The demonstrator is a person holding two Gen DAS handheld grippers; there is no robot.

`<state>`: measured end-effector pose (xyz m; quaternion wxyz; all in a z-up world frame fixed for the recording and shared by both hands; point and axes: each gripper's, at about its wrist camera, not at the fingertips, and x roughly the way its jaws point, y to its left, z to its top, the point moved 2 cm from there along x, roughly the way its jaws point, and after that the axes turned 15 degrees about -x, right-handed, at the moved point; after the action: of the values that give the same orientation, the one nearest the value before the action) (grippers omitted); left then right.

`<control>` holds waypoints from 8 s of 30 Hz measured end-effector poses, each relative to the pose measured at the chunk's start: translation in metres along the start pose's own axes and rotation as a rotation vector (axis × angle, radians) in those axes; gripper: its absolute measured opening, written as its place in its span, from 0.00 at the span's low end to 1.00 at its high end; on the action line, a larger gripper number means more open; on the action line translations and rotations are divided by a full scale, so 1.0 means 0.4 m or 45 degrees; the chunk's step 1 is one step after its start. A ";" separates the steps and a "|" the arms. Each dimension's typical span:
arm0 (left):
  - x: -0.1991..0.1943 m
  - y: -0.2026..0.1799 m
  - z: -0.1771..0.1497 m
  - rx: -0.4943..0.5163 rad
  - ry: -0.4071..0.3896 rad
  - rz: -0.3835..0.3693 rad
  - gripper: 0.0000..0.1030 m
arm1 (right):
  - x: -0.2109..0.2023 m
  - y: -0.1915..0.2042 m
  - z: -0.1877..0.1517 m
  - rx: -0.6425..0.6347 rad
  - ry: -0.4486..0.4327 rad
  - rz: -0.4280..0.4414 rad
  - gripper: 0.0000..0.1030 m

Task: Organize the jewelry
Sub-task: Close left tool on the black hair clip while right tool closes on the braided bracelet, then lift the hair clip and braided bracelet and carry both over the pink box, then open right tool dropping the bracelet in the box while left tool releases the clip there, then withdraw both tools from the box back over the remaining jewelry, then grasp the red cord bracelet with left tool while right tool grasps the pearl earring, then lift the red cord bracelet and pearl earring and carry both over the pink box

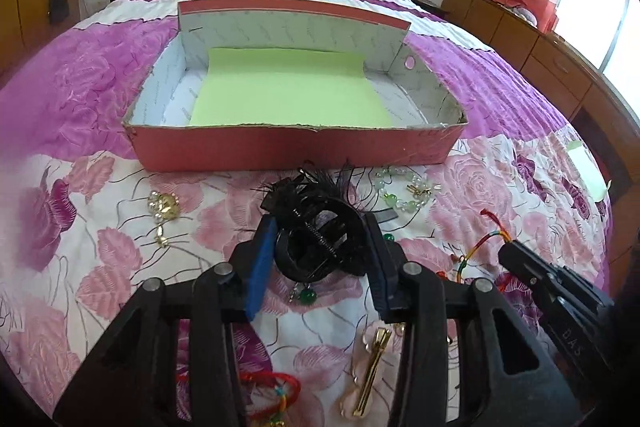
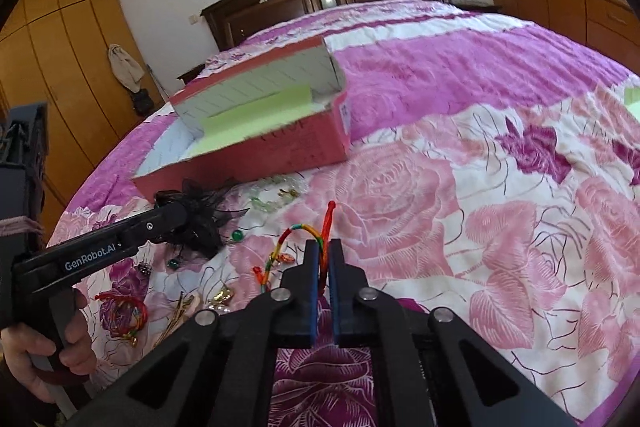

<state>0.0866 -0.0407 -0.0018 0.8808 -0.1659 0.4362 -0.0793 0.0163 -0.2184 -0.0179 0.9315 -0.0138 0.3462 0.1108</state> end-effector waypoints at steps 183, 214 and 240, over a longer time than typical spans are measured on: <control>-0.046 0.163 -0.139 0.117 0.184 0.205 0.45 | 0.078 0.144 -0.025 -0.162 0.298 0.158 0.39; -0.048 0.164 -0.139 0.062 0.181 0.124 0.00 | 0.123 0.184 -0.011 -0.270 0.321 0.165 0.37; -0.157 0.122 -0.080 0.009 -0.005 0.010 0.00 | 0.007 0.111 0.031 -0.061 0.076 0.282 0.12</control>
<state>0.0229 0.0155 0.0093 0.8827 -0.1611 0.4348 -0.0771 0.0169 -0.1732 -0.0081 0.9022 -0.0011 0.3706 0.2207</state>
